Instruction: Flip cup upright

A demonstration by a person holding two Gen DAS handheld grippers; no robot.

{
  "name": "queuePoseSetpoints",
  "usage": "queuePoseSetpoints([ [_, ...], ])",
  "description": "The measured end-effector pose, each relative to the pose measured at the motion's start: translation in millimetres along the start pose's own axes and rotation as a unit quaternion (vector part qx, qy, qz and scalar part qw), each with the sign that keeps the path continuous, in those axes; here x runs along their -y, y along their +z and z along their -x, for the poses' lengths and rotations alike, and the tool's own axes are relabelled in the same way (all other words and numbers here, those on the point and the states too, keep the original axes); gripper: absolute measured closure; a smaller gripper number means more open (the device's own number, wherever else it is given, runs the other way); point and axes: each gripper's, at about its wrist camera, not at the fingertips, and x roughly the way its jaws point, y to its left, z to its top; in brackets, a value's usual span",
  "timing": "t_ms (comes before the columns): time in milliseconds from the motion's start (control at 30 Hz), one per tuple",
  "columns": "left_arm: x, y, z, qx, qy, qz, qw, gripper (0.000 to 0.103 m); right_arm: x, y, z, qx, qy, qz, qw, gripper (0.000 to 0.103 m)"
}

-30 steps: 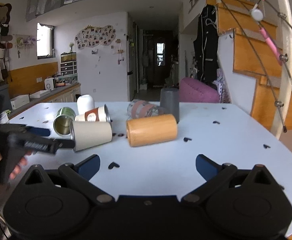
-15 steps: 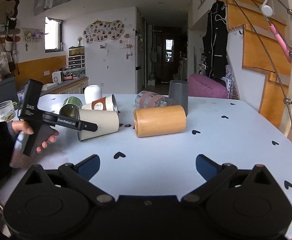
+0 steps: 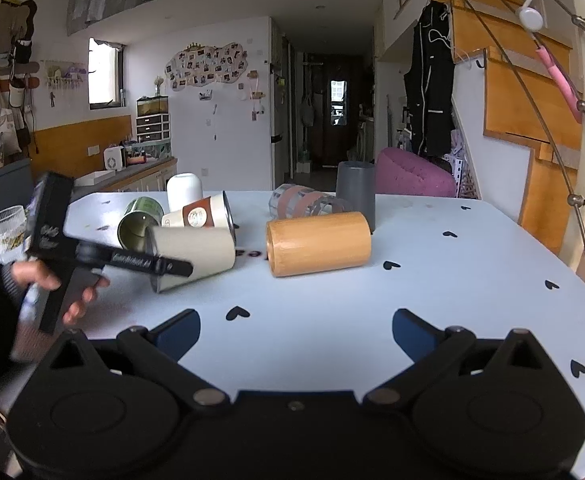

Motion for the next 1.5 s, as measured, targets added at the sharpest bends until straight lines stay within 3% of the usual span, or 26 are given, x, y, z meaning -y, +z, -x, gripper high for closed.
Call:
queuePoseSetpoints([
  [133,23.0,-20.1,27.7,-0.001,0.017,-0.023,0.9996,0.018,2.5,1.1,-0.6,-0.002,0.004,-0.007,1.0,0.0],
  [500,70.7,-69.6,91.9,0.01,-0.002,-0.055,0.9984,0.019,3.1,6.7,-10.2,-0.014,0.008,-0.017,1.0,0.0],
  [900,80.9,-89.8,102.7,0.021,0.046,-0.073,0.9961,0.011,-36.0,54.1,-124.4,-0.137,0.058,-0.008,0.989,0.0],
  [1067,74.3,-94.1,110.2,0.028,0.05,-0.063,0.9964,0.011,-56.7,48.4,-162.7,-0.184,0.039,0.041,0.981,0.0],
  [1300,53.3,-91.8,121.4,0.04,0.073,-0.031,0.996,0.01,-33.8,32.5,-144.3,-0.192,0.036,0.027,0.98,0.0],
  [1500,43.6,-84.5,120.3,0.045,0.075,-0.007,0.9961,0.01,-12.6,10.1,-107.6,-0.196,0.082,-0.039,0.977,0.0],
])
